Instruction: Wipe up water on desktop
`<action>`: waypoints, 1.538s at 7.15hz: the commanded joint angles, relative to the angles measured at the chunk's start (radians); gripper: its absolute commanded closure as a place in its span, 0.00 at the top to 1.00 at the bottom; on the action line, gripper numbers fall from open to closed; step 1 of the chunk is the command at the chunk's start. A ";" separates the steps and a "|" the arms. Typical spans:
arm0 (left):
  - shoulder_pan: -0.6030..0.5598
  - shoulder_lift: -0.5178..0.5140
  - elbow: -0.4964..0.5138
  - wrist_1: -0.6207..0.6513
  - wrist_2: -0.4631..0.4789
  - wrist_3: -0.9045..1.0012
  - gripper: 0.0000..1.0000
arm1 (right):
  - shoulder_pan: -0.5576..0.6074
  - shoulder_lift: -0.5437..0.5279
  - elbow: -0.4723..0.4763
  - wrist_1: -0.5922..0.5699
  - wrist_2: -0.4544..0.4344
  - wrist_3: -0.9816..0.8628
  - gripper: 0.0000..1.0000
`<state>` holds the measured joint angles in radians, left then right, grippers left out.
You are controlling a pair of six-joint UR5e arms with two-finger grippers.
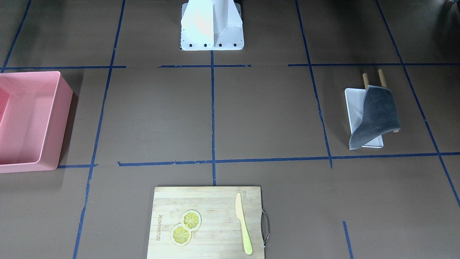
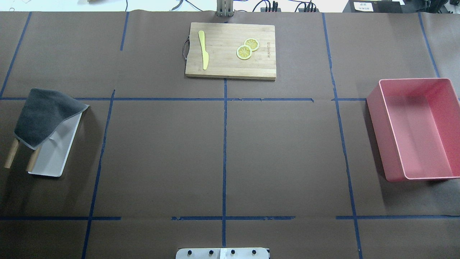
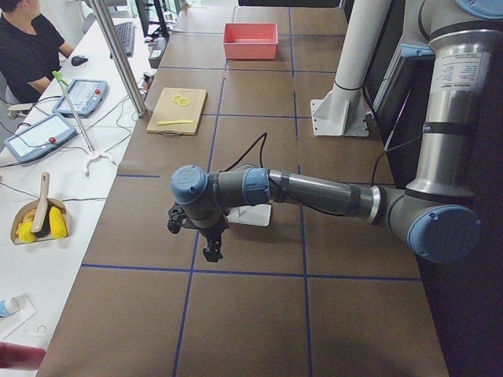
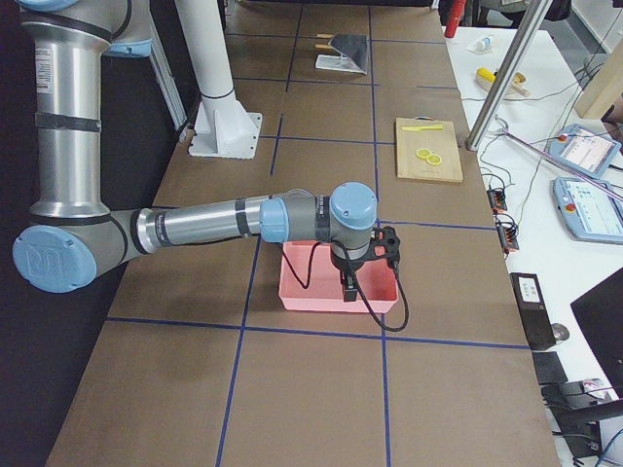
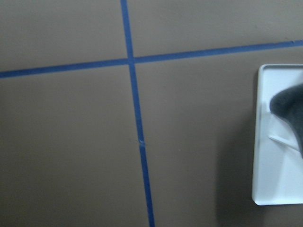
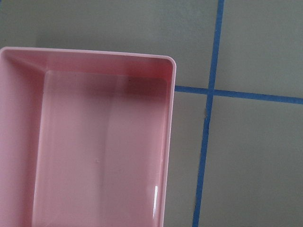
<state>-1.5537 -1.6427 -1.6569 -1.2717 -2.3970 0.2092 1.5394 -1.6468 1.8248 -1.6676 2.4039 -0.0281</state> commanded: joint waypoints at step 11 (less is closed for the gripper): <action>0.142 0.075 -0.250 -0.135 -0.031 -0.281 0.98 | -0.015 -0.010 -0.019 0.011 -0.005 0.002 1.00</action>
<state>-1.4813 -1.5650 -1.9057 -1.3791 -2.4219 -0.0276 1.5253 -1.6571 1.8053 -1.6581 2.3964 -0.0271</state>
